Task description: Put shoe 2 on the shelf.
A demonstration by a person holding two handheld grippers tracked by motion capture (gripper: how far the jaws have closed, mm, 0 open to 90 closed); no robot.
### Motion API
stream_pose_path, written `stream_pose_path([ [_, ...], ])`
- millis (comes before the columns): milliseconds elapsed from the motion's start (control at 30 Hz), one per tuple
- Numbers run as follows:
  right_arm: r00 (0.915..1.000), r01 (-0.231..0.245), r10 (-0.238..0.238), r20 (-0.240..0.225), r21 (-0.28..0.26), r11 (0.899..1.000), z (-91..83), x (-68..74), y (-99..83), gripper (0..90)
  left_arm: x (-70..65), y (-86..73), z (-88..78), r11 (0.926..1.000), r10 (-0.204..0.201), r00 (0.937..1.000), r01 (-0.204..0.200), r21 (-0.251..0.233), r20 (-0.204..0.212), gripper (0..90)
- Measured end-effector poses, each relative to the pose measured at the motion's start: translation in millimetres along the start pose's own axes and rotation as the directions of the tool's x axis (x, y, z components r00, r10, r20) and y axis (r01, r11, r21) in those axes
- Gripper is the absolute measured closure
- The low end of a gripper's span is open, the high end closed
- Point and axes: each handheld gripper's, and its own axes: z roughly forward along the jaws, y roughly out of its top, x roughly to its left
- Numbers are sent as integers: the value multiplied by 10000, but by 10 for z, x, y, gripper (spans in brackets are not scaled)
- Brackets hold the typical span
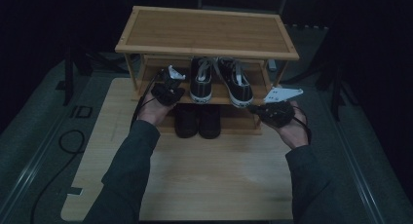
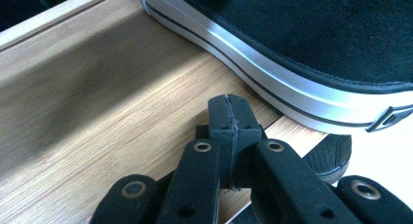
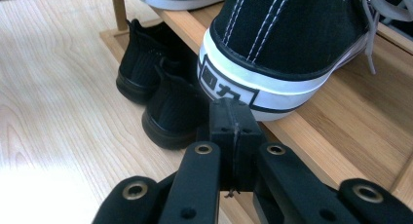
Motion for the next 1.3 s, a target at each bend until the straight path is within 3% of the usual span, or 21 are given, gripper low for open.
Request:
stream_pose_path([
  [467,9998,39,-44,-208,-217,9998,118,109,62,900,-1,-2,-1,10000,5,10000,-5,-4,-11,900],
  [700,9990,292,-300,-343,-248,9993,189,173,178,900,8,-6,-1,10000,-2,10000,2,-29,30,900],
  [933,9993,304,-312,-188,-416,9987,183,200,216,900,5,-6,-1,10000,14,10000,-14,-24,7,900],
  [1033,9989,396,-402,-231,-233,9989,229,224,188,900,4,-6,0,10000,8,10000,-8,-27,14,900],
  [1300,9992,346,-355,-200,-424,9985,332,289,171,900,0,-8,1,10000,-10,10000,10,-62,7,900],
])
